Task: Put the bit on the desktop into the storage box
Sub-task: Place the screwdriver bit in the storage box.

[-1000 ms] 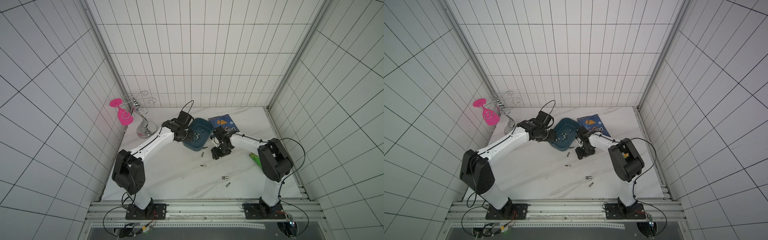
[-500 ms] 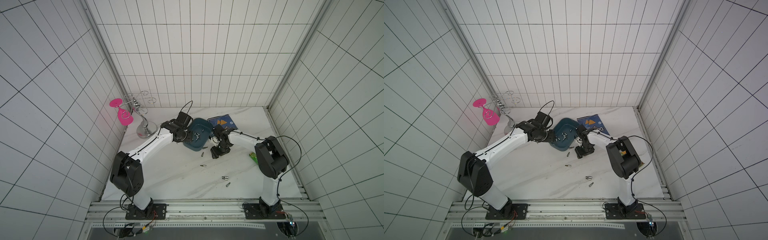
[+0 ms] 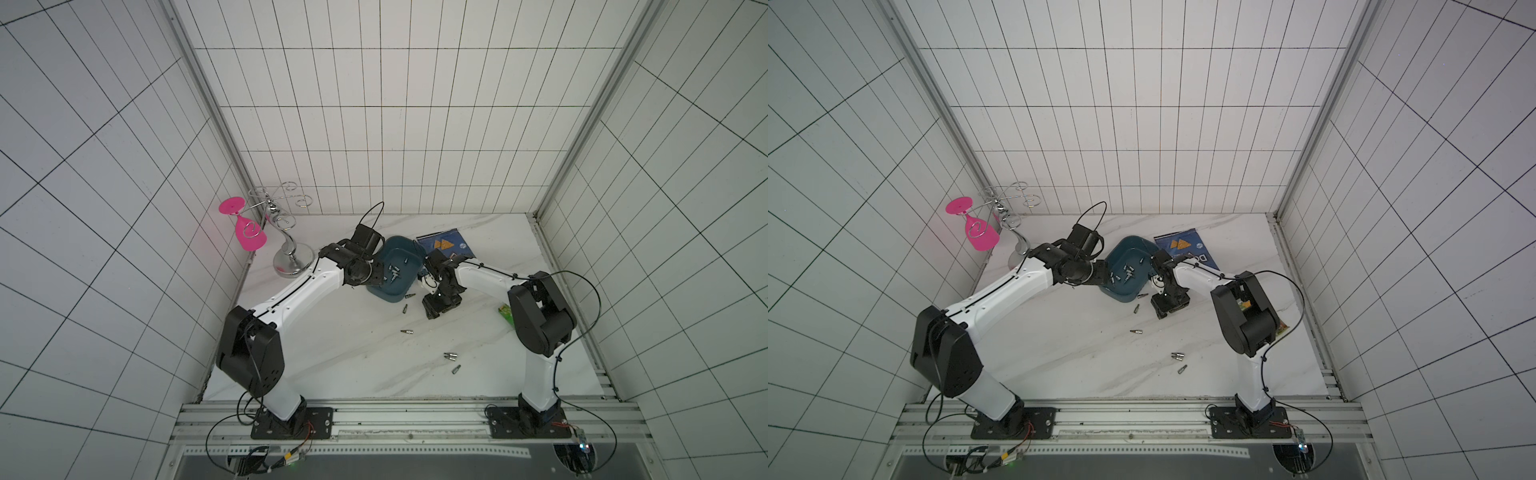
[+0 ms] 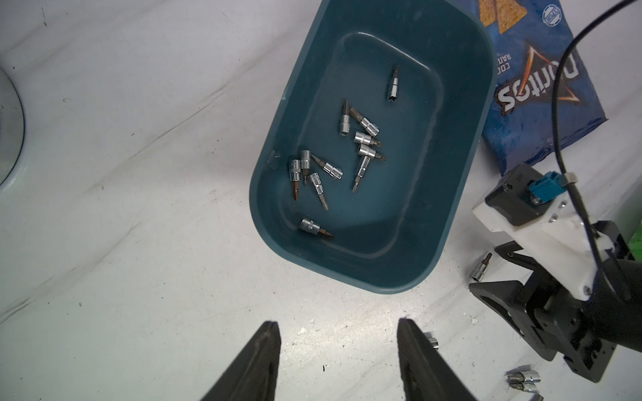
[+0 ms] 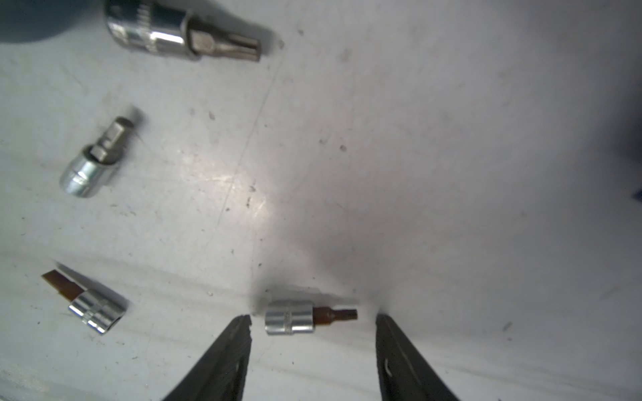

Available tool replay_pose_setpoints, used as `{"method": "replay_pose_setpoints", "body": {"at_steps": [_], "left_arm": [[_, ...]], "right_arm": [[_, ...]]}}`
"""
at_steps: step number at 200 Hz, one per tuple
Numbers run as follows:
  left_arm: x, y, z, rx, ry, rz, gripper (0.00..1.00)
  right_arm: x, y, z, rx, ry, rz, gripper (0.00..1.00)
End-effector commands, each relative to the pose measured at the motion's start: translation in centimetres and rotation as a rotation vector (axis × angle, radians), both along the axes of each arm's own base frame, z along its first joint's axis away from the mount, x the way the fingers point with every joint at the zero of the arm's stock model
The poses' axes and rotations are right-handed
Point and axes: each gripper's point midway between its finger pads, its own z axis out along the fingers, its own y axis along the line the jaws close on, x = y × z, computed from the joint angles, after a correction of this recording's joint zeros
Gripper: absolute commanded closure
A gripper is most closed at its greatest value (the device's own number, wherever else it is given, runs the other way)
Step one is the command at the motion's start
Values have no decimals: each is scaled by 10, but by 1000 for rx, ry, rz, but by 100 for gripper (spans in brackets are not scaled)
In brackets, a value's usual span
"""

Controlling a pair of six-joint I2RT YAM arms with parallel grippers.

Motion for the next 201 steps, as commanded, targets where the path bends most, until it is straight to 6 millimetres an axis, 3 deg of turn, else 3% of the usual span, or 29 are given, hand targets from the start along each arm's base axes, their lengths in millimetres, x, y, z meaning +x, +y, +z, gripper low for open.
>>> {"method": "replay_pose_setpoints", "body": {"at_steps": [1,126,201], "left_arm": [[1,5,10,-8,-34,18,42],[-3,13,10,-5,-35,34,42],[-4,14,8,-9,-27,32,42]], "right_arm": [[-2,-6,-9,-42,23,22,40],[7,9,-9,-18,-8,76,40],[-5,9,-17,-35,43,93,43]]}}
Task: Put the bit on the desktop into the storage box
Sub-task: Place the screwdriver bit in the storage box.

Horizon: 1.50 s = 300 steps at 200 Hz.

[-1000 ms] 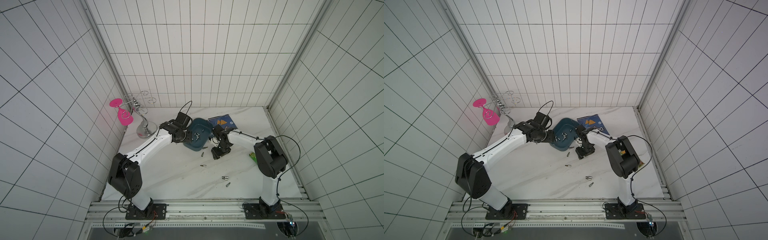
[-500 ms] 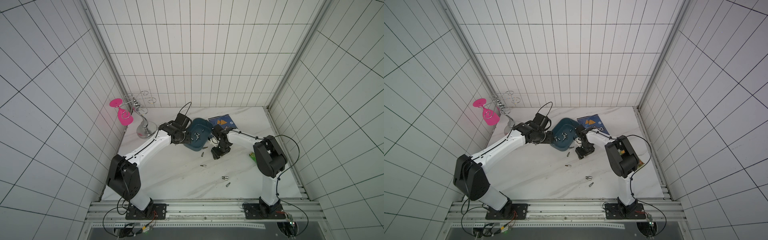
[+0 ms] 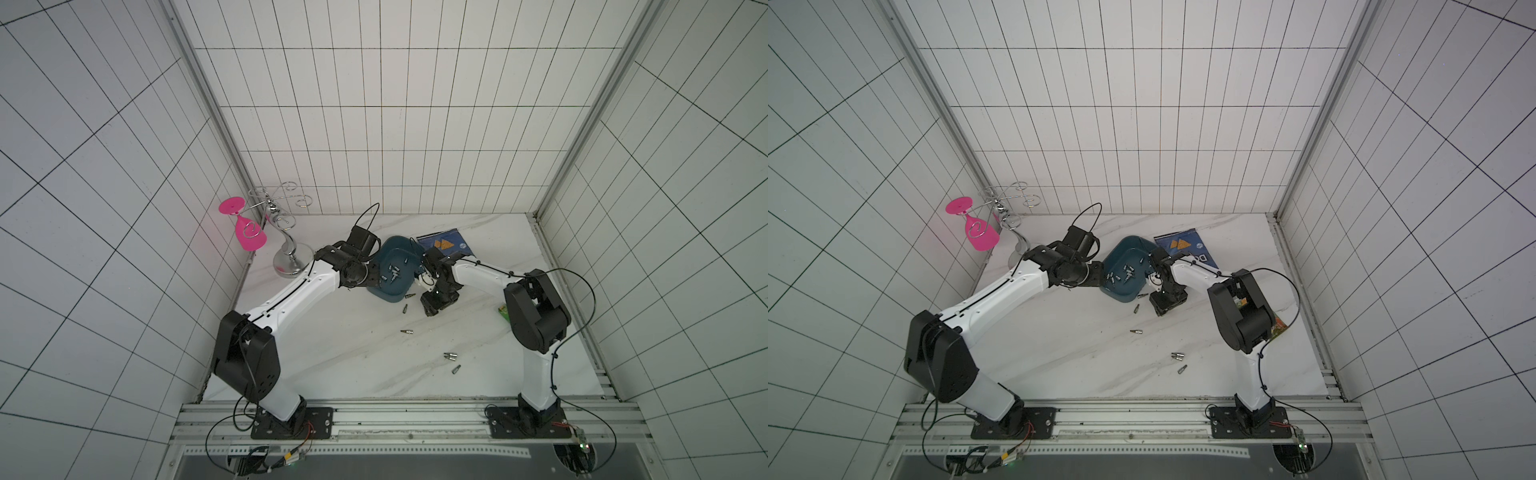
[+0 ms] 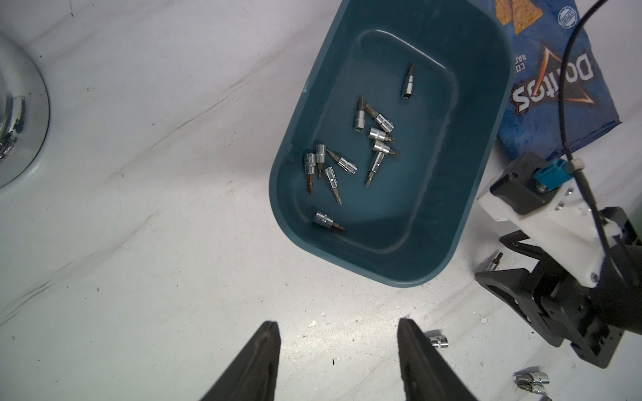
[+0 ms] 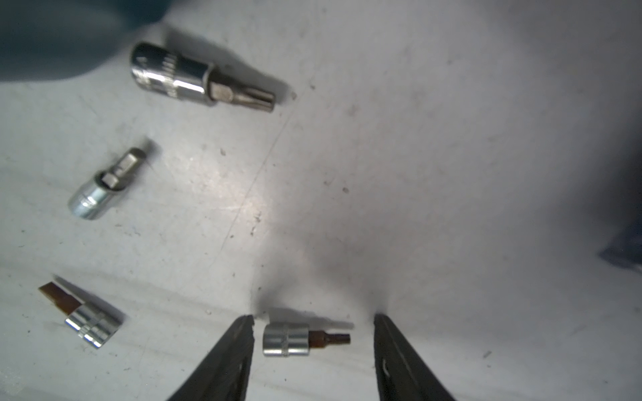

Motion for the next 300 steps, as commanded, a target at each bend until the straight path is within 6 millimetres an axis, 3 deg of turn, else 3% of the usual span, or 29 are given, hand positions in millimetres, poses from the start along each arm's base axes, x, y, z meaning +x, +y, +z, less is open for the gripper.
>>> {"method": "replay_pose_setpoints", "body": {"at_steps": [1,61,174,300], "left_arm": [[0,2,9,-18,-27,7,42],[-2,3,10,-22,-28,8,42],[-5,5,11,-26,-32,13,42],[-8,6,9,-25,-25,13,42]], "right_arm": [[-14,0,-16,-34,61,30,43],[-21,0,-9,-19,84,45,41],[-29,-6,-20,-78,99,57,45],[-30,-8,-23,-92,101,47,58]]}}
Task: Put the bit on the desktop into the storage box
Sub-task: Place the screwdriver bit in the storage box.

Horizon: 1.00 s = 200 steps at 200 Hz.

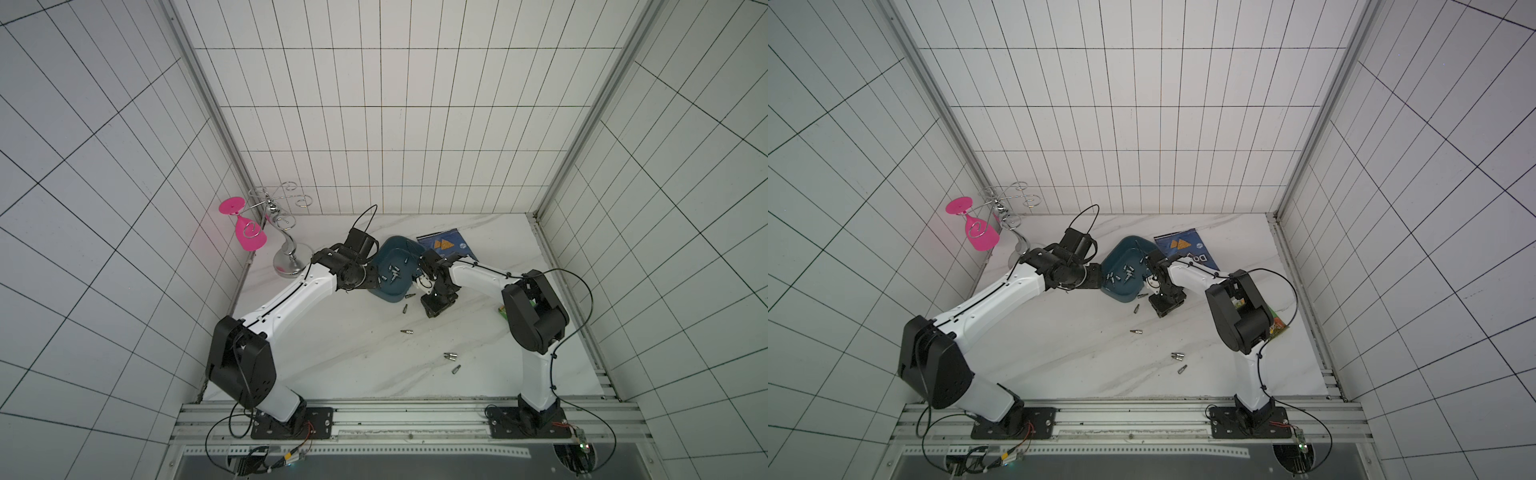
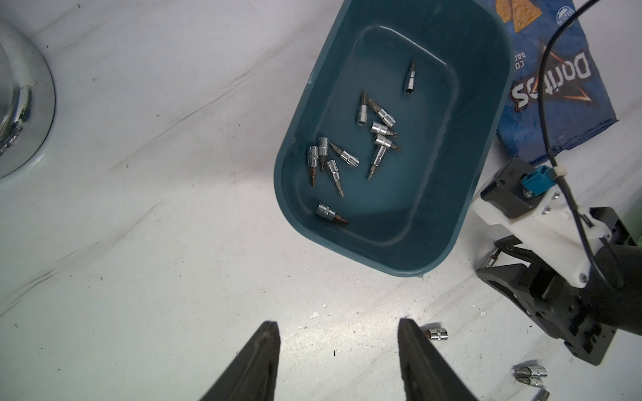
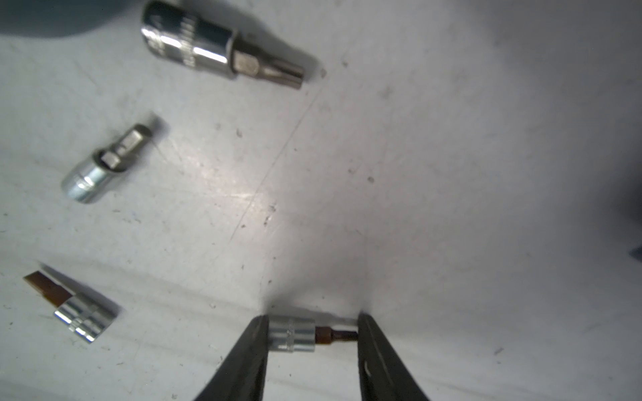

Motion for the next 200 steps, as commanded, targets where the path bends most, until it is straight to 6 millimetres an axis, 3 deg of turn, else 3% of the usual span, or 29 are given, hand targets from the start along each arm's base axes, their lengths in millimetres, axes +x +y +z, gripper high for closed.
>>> {"method": "replay_pose_setpoints", "body": {"at_steps": [1,110,200], "left_arm": [[-1,1,7,-17,-21,4,42],[-6,4,6,-18,-16,7,42],[-31,-2,-7,-57,16,-5,42]], "right_arm": [[-22,-8,-21,-57,98,2,58],[-15,-5,1,-40,58,-20,61],[14,4,75,-5,-82,-32,63]]}}
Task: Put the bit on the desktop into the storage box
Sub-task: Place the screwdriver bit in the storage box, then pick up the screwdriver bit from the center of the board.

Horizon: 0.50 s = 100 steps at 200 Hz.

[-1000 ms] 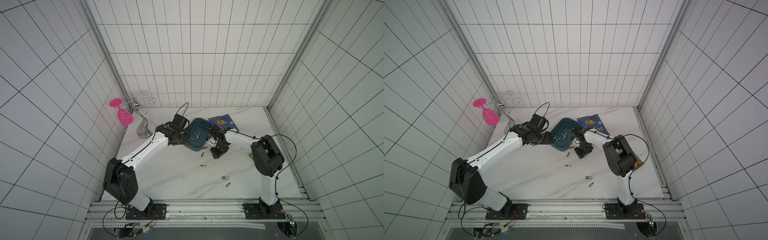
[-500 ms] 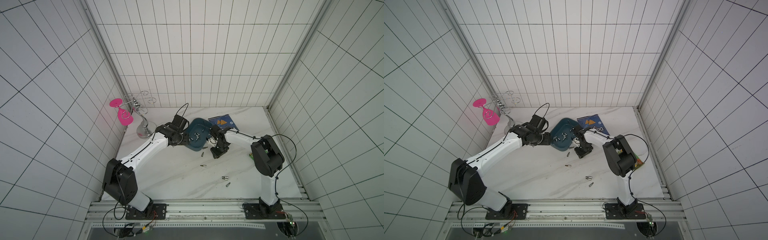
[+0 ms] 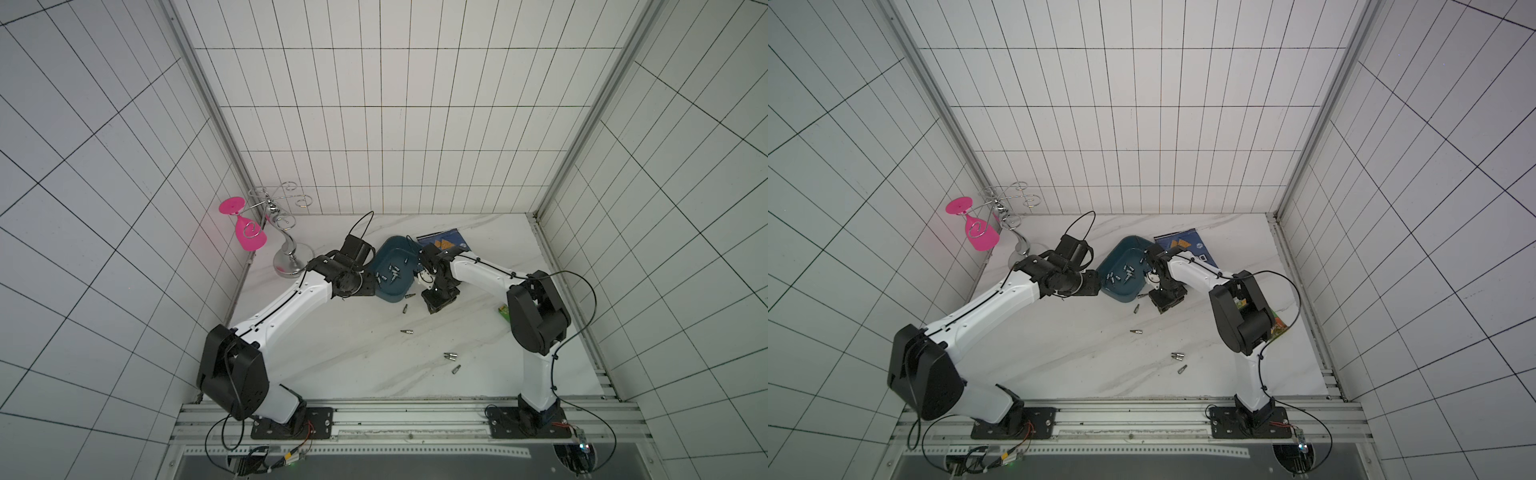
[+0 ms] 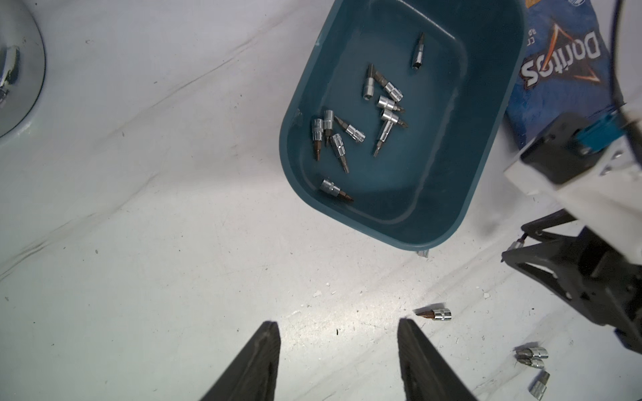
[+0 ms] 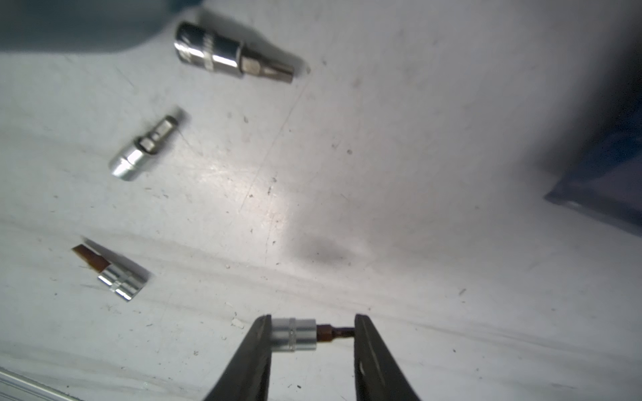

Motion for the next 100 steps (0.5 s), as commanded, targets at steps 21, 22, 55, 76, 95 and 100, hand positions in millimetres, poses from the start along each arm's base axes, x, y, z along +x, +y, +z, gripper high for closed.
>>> {"method": "replay_pose_setpoints", "body": {"at_steps": [21,22,55,76,95,100], "left_arm": [[-18,-15,-5,-55,3,-6,42],[-18,-16,-5,-57,3,-6,42],[-41,-28,-12,-68,21,-13,42],[-61,-37,-18,-81,44,-27,42],[-77,-41,-22,-91,65,-28,42],[-81,-41,-23,-93,68,-27,42]], "right_arm": [[22,12,57,26,-110,8,63],[22,12,58,27,-112,9,63],[49,32,83,61,-175,22,63],[65,50,91,93,-191,38,63],[78,65,90,115,-196,50,63],[81,69,88,121,-196,52,63]]}}
